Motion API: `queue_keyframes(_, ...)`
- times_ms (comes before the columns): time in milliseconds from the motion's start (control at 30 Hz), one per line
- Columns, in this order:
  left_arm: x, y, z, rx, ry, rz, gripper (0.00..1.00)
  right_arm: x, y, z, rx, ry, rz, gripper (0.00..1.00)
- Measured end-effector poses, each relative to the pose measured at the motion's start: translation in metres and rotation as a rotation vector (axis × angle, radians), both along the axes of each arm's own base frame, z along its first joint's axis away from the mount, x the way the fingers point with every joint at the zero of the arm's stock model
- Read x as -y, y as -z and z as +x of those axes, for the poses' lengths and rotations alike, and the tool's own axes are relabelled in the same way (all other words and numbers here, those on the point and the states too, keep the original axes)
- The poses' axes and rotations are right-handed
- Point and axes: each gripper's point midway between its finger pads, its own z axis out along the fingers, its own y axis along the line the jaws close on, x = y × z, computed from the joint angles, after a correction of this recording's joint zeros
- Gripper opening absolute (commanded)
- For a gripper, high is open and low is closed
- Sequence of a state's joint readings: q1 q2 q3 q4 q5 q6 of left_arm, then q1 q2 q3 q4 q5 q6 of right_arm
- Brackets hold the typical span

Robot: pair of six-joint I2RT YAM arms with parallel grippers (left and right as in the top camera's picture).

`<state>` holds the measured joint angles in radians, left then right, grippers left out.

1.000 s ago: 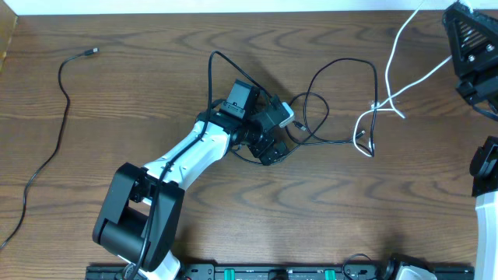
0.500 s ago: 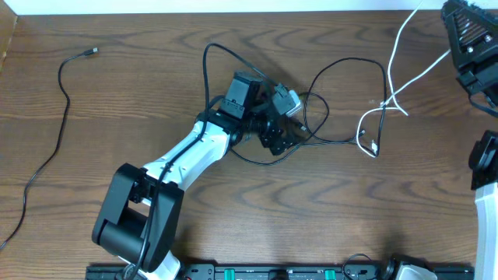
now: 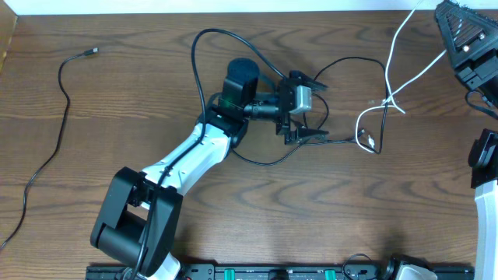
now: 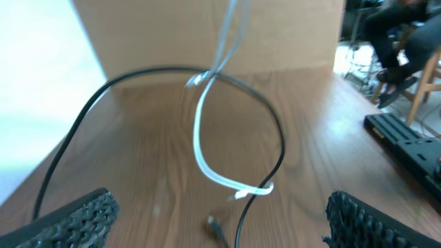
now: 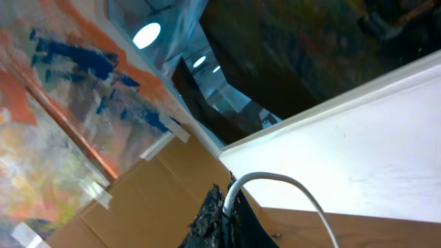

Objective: Untangle cables

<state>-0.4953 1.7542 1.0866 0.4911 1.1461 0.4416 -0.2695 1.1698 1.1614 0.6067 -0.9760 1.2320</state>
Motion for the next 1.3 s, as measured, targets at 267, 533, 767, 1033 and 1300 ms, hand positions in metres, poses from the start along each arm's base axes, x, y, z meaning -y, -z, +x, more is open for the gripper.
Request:
queue_keyframes(267, 0.039, -0.02, -0.036, 0.121, 0.09, -0.068, 0.98, -0.004, 0.002, -0.003, -0.098, -0.068, 0.078, 0.01)
queue_keyframes(533, 0.062, -0.031, -0.031, 0.131, -0.032, -0.089, 0.98, -0.033, 0.003, -0.011, -0.128, -0.176, 0.083, 0.01)
queue_keyframes(767, 0.061, -0.057, -0.011, 0.118, -0.158, -0.177, 0.98, -0.043, 0.005, -0.015, -0.133, -0.216, 0.072, 0.01)
queue_keyframes(1033, 0.062, -0.063, -0.011, 0.06, -0.173, -0.201, 0.97, -0.045, 0.005, -0.016, -0.134, -0.225, 0.068, 0.01)
queue_keyframes(1300, 0.075, -0.063, -0.029, 0.038, -0.13, -0.202, 0.56, -0.046, 0.005, -0.016, -0.134, -0.226, 0.067, 0.01)
